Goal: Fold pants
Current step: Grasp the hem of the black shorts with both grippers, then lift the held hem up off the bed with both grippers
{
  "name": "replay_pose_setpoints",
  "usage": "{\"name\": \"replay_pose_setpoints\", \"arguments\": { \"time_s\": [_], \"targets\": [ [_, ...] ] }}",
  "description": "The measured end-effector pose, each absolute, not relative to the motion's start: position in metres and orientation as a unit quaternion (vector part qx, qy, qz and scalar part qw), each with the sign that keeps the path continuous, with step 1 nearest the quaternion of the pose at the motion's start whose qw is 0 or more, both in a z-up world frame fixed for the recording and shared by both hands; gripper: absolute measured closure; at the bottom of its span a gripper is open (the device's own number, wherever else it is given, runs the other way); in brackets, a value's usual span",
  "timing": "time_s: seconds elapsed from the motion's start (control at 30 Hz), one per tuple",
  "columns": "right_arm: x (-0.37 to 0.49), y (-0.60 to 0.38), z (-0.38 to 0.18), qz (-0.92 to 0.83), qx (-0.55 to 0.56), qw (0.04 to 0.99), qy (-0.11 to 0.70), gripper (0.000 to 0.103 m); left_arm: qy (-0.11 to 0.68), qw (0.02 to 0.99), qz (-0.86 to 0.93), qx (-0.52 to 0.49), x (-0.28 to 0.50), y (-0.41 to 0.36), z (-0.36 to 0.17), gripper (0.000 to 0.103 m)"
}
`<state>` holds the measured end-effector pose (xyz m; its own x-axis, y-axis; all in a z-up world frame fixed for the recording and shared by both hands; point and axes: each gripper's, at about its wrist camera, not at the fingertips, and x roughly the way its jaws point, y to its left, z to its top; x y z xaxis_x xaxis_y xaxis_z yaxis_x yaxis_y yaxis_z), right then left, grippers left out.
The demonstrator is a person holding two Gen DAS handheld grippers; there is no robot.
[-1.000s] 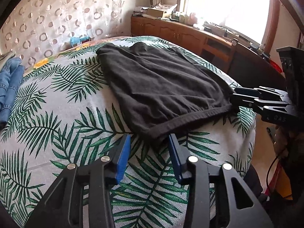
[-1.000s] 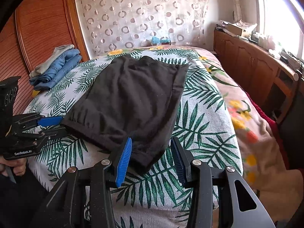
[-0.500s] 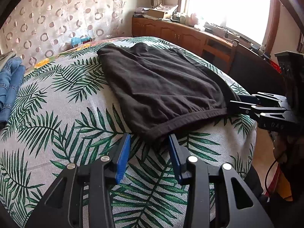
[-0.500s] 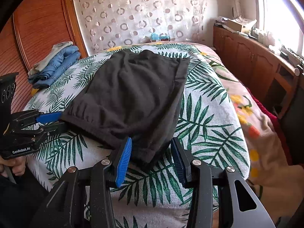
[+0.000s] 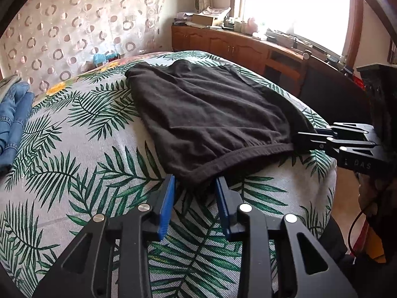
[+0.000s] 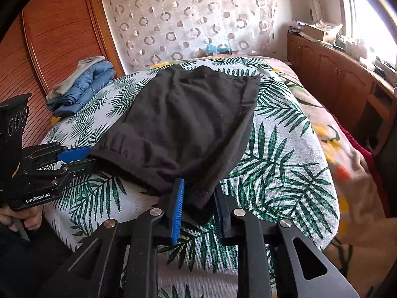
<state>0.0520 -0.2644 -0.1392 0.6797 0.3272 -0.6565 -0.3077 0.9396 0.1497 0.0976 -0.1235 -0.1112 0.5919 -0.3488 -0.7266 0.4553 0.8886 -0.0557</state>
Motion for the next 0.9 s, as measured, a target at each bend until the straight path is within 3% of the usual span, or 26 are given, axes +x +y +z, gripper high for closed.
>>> {"name": "replay_pose_setpoints", "arguments": {
  "time_s": [0.6,0.67,0.73,0.83,0.9],
  "targets": [
    [0.0527,-0.2666,-0.1419,0.179,0.034,0.915,0.361,0.083,0.392,0.887,-0.233,0.082,0.1002,-0.1286,-0.1142,0.063],
    [0.0528,-0.2666,-0.1421,0.178,0.031,0.915,0.360,0.083,0.388,0.887,-0.236,0.081,0.0995,-0.1280,-0.1145,0.068],
    [0.0525,-0.2665,-0.1423,0.180,0.028,0.916,0.359,0.083,0.386,0.887,-0.243,0.073,0.0987,-0.1282,-0.1143,0.080],
    [0.0494,-0.2681,-0.1410,0.168,0.034,0.923,0.344,0.093,0.378,0.891,-0.239,0.078,0.0955,-0.1306,-0.1112,0.089],
    [0.0480,-0.2663,-0.1400,0.172,0.036,0.925,0.338,0.094,0.374,0.894,-0.237,0.073,0.0942,-0.1289,-0.1065,0.091]
  ]
}}
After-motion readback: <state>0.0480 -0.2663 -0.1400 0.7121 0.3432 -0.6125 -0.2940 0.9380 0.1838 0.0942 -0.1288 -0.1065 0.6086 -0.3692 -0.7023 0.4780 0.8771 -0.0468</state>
